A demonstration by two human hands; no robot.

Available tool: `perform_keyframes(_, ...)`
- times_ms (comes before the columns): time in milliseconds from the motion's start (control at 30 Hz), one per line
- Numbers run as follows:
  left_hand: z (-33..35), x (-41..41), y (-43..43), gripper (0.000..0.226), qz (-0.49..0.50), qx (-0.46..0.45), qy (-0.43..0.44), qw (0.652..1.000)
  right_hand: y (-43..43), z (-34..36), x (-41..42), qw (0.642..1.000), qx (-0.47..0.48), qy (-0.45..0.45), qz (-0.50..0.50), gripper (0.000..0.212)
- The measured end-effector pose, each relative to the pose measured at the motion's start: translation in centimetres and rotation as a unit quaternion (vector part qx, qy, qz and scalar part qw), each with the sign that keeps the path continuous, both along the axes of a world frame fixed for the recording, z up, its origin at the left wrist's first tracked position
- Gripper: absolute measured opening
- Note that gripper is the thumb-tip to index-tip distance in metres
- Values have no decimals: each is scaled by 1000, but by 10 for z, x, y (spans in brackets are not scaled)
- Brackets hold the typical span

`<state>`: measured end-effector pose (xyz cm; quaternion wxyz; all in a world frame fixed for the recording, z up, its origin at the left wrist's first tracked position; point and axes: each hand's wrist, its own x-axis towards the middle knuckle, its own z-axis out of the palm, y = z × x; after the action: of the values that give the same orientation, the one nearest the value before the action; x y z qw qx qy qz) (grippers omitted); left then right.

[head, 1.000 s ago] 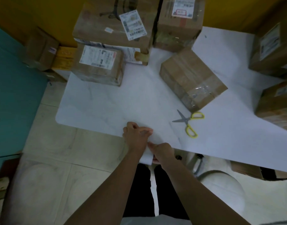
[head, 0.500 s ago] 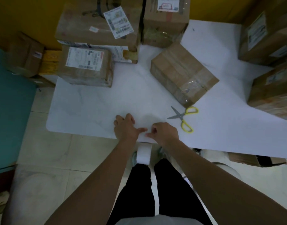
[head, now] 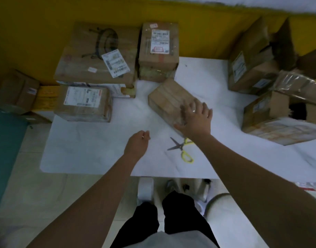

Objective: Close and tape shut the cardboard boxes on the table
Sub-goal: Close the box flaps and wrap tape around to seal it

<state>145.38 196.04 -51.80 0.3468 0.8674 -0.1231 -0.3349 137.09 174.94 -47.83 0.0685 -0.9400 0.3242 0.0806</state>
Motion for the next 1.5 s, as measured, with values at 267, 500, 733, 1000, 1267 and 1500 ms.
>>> perform_keyframes(267,12,-6,-60,35,90,-70,124,986,-32,-10,23,988,117,103,-25,127)
perform_keyframes(500,59,-3,-104,36,278,-91,283,913,-75,16,18,954,291,76,-3,122)
perform_keyframes(733,135,-8,-104,70,254,-296,373,842,-110,111,-11,541,831,-39,-125,96)
perform_keyframes(1000,237,16,-117,38,303,-403,306,808,-115,178,20,690,713,-105,-70,65)
perform_keyframes(1267,272,37,-125,42,287,-415,186,843,-91,224,29,731,659,-173,38,75)
perform_keyframes(1500,264,21,-110,42,182,-354,167,902,-87,220,19,689,686,-230,-32,51)
